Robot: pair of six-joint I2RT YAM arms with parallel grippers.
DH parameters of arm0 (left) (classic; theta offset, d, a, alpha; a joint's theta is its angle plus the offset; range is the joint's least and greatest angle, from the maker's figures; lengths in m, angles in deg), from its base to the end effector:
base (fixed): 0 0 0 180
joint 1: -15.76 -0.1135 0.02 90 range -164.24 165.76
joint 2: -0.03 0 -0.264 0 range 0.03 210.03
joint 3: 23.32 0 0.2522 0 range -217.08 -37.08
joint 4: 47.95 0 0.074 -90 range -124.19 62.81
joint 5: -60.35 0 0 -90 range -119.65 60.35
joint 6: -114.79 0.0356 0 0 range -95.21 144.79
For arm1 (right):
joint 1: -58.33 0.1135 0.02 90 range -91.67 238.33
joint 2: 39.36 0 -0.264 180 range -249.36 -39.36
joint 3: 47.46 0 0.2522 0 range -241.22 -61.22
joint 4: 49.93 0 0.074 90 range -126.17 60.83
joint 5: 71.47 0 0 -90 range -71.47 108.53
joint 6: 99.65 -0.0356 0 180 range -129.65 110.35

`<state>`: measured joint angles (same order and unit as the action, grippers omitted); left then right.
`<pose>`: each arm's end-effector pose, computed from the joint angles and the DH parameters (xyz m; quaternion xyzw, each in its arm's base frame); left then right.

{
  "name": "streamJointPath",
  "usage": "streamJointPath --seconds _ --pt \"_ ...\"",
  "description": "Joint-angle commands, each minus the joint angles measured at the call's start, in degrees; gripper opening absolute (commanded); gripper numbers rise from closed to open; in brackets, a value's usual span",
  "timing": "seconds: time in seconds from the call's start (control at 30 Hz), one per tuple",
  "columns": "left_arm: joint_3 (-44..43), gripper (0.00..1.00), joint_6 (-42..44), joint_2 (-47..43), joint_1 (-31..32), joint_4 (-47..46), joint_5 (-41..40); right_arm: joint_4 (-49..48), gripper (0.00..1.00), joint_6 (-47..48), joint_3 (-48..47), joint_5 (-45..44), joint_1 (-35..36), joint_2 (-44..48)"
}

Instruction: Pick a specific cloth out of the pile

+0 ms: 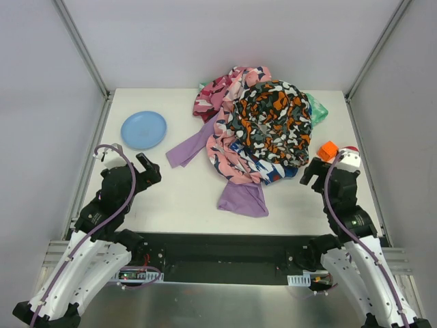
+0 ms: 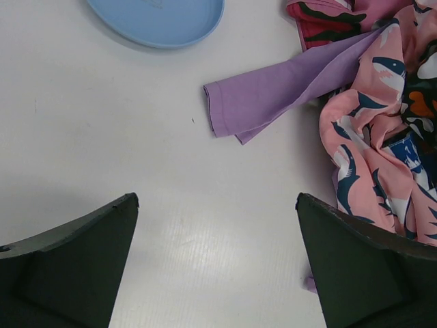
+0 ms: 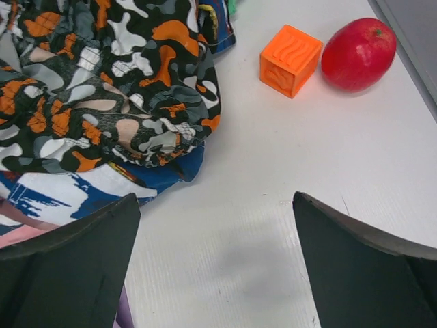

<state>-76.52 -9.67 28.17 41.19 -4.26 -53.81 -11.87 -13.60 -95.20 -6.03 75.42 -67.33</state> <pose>0.1115 -0.0369 0.3108 -0.1842 0.7822 -0.1374 0.5791 0.1240 0.0226 0.2892 0.0331 0.8010 -0.0650 0.5942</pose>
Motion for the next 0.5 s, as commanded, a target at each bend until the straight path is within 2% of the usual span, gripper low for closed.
streamJointPath --seconds 0.0,0.07,0.13,0.2,0.23,0.33,0.37,0.47 --pt "0.42 0.99 -0.96 0.51 -0.12 -0.49 0.61 -8.63 0.96 5.94 -0.21 7.12 0.06 1.25" --pt "0.42 0.99 -0.96 0.95 -0.12 -0.49 0.61 -15.73 0.96 10.16 0.31 15.37 0.15 0.73" --pt "0.33 0.99 -0.79 1.56 -0.12 -0.40 0.52 -20.85 0.96 16.13 -0.90 29.58 0.06 -2.69" --pt "0.33 0.99 -0.70 2.18 -0.12 -0.49 0.70 -17.55 0.96 24.81 -7.12 40.86 1.80 -10.66" --pt "0.24 0.99 -0.70 2.36 -0.03 -0.49 0.78 -14.48 0.96 29.56 -10.38 40.73 4.60 -14.80" --pt "0.15 0.99 -0.26 2.88 -0.12 -0.49 0.43 -6.21 0.96 42.93 -20.75 27.07 15.85 -28.76" --pt "0.33 0.99 -0.35 2.80 -0.12 -0.49 0.52 -4.36 0.96 44.88 -23.82 24.93 18.14 -35.08" --pt "0.15 0.99 -0.35 2.80 -0.12 -0.49 0.96 -2.23 0.96 44.30 -29.99 20.87 21.49 -46.53"
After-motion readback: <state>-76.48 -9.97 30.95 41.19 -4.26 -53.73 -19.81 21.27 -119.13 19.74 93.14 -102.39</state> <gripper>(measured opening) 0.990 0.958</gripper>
